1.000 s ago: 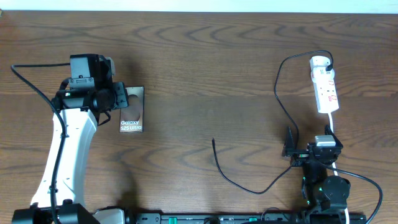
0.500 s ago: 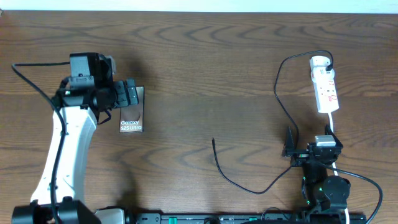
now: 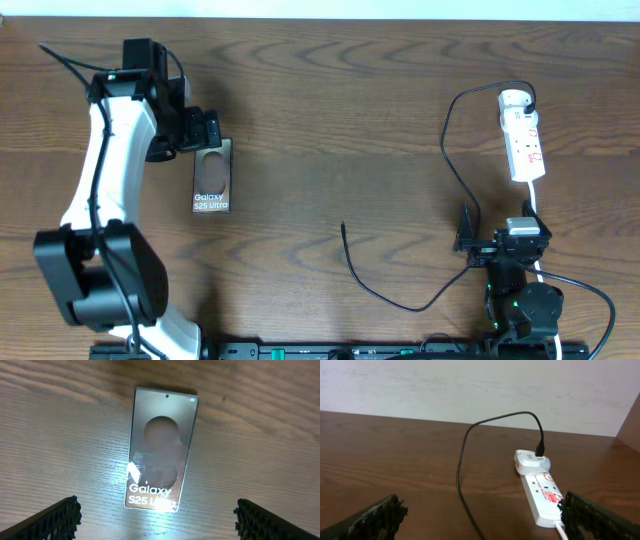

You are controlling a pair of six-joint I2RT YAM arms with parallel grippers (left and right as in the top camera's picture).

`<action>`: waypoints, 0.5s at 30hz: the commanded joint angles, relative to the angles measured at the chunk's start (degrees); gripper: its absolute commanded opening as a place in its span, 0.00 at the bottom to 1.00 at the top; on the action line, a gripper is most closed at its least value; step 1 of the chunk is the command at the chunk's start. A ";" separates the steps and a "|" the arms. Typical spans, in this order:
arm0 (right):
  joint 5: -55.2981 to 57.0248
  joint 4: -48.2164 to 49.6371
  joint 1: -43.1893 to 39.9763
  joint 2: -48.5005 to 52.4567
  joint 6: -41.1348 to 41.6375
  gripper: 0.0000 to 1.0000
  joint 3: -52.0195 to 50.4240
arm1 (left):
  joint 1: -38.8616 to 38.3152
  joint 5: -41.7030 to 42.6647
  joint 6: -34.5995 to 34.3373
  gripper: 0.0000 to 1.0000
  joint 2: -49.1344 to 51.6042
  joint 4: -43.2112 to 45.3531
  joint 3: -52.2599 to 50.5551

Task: Plug charger to phone and switch on socket
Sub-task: 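Reach the left gripper down over the boxed Galaxy phone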

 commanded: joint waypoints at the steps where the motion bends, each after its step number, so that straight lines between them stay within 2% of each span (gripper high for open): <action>1: 0.44 -0.28 0.79 -0.33 0.70 0.99 -0.04 | 0.20 -0.52 0.76 0.98 3.41 -1.01 1.11; 6: 0.44 -0.28 0.79 -0.33 0.70 0.99 -0.04 | 0.20 -0.76 0.85 0.98 5.22 -0.98 1.05; 15: 0.44 -0.28 0.79 -0.33 0.70 0.99 -0.04 | -0.50 -0.74 5.11 0.98 5.84 0.90 -1.42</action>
